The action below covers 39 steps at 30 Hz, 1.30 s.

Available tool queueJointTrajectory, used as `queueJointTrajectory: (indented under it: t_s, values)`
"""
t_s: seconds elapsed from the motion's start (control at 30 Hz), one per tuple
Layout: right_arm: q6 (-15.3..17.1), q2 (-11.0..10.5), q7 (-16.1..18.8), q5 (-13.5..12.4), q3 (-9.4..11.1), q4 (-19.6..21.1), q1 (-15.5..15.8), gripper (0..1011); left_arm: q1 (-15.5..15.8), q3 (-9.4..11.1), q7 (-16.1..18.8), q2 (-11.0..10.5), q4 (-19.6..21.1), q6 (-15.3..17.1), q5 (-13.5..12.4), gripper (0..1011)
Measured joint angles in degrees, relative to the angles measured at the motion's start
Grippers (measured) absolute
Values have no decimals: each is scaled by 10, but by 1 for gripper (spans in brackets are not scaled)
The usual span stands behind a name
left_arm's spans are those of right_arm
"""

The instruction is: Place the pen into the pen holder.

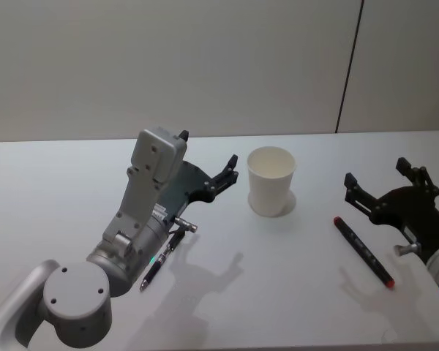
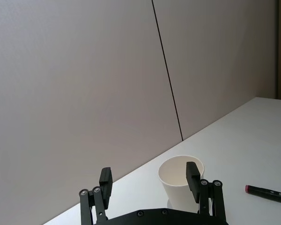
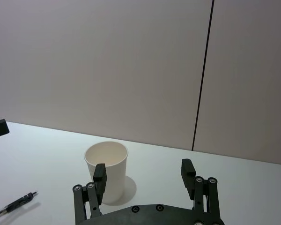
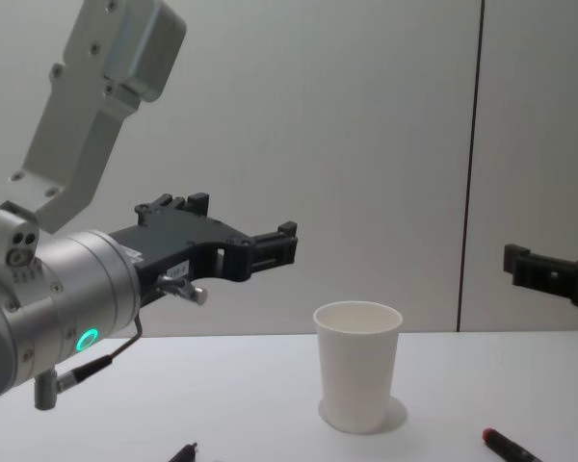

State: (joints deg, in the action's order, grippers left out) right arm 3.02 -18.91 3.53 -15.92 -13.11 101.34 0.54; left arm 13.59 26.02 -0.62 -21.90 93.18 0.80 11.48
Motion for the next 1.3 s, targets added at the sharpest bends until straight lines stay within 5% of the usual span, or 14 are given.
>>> queueJointTrajectory:
  t_s: [0.63, 1.3]
  values:
    - [127, 15, -9, 25, 3, -12, -44, 1002, 0, 0, 0, 0, 0, 0, 0, 1003]
    - [278, 24, 53, 63, 7, -72, -120, 1002, 0, 0, 0, 0, 0, 0, 0, 1003]
